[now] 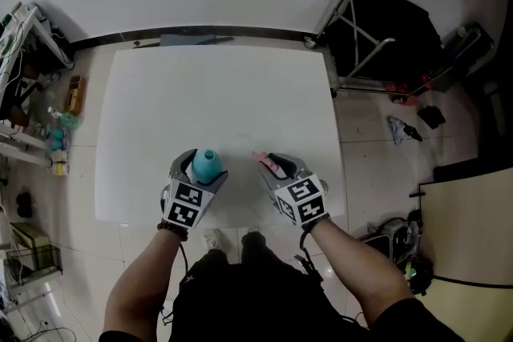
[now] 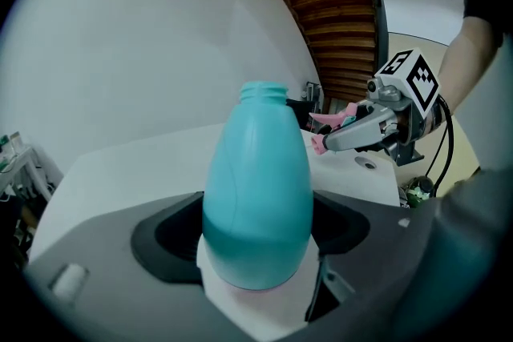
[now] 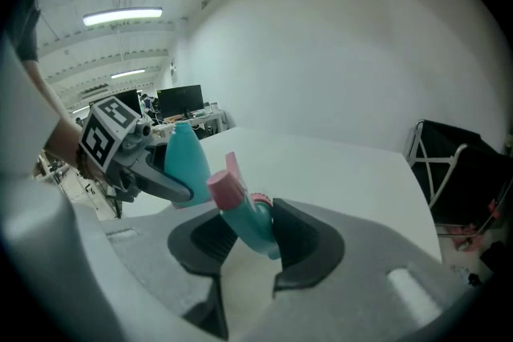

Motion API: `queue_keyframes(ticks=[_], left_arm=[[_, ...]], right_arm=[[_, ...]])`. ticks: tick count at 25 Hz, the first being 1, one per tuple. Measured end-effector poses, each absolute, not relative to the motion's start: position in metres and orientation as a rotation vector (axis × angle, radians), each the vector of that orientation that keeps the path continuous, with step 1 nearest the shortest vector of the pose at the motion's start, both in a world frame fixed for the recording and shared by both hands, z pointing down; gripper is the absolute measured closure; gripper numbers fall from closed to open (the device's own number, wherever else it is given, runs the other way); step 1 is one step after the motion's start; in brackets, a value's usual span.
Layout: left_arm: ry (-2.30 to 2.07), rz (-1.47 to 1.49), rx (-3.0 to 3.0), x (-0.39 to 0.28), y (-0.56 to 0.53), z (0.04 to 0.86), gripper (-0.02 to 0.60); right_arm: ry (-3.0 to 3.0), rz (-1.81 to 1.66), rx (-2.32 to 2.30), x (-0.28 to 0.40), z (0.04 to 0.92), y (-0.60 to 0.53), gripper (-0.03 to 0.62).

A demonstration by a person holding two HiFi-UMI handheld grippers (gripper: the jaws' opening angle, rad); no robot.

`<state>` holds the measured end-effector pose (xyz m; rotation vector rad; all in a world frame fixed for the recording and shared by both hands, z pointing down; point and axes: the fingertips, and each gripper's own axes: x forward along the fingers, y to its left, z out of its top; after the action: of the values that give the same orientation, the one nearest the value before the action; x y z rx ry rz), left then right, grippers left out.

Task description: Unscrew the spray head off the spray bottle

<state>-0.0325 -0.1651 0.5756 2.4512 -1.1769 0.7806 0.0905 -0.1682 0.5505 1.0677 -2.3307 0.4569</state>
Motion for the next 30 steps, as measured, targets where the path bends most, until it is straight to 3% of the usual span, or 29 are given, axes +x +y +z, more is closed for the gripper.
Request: queue_keyframes(ticks=[19,25,30], left_arm=[[-1.227,0.729,2.443,-0.034,-0.176,0.589,0.15],[-1.208,0.751,2.454,-0.03,-0.173,0.589,0.141],[-1.203,0.764,2.457,-0.031,-0.172,0.592,0.078]], right_arm=[[-2.19,0.143,0.913,0.074,0.596,-0.163,0.476],[-2.171,0.133,0.883,0.073,0.601,-0.16,0.423],[-2.167,0.124,0.849,0.069,0.604,-0.157,0.372]])
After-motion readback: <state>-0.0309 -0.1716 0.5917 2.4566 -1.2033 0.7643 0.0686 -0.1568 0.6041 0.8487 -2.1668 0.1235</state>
